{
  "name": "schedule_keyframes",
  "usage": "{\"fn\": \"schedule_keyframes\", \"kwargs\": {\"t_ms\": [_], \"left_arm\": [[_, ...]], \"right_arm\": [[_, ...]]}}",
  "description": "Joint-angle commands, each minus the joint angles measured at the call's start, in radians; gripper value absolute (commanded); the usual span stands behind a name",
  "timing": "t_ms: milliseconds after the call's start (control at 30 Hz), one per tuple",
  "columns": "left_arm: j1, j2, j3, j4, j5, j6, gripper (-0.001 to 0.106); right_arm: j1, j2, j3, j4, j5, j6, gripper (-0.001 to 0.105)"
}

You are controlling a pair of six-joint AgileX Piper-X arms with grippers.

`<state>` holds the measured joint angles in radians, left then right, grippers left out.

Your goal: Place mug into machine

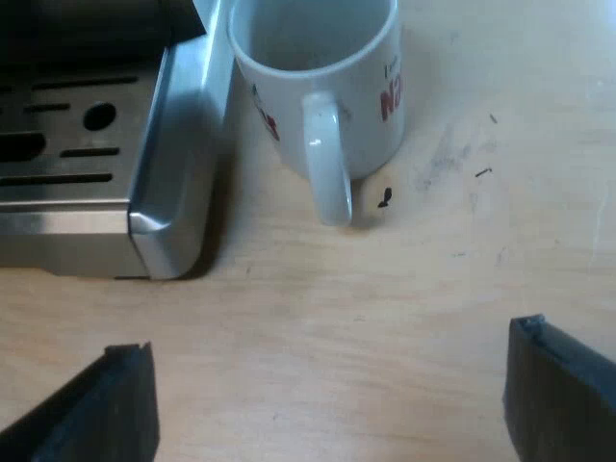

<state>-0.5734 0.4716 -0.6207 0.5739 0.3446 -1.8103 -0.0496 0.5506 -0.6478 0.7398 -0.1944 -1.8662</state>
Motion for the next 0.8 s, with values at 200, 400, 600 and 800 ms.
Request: {"fn": "schedule_keyframes", "kwargs": {"t_ms": [200, 400, 600, 800], "left_arm": [[-0.005, -0.002, -0.007, -0.012, 0.008, -0.012, 0.079], [-0.005, -0.002, -0.007, -0.012, 0.008, -0.012, 0.079], [-0.005, -0.002, -0.007, -0.012, 0.008, -0.012, 0.079], [-0.005, -0.002, -0.007, -0.012, 0.008, -0.012, 0.079]], "right_arm": [[-0.006, -0.003, 0.164, -0.306, -0.012, 0.002, 0.079], [-0.006, 0.050, 0.272, -0.520, -0.034, 0.002, 0.079], [0.003, 0.164, 0.341, -0.748, -0.074, 0.002, 0.079], [0.043, 0.306, 0.361, -0.920, -0.014, 0.002, 0.079]]}}
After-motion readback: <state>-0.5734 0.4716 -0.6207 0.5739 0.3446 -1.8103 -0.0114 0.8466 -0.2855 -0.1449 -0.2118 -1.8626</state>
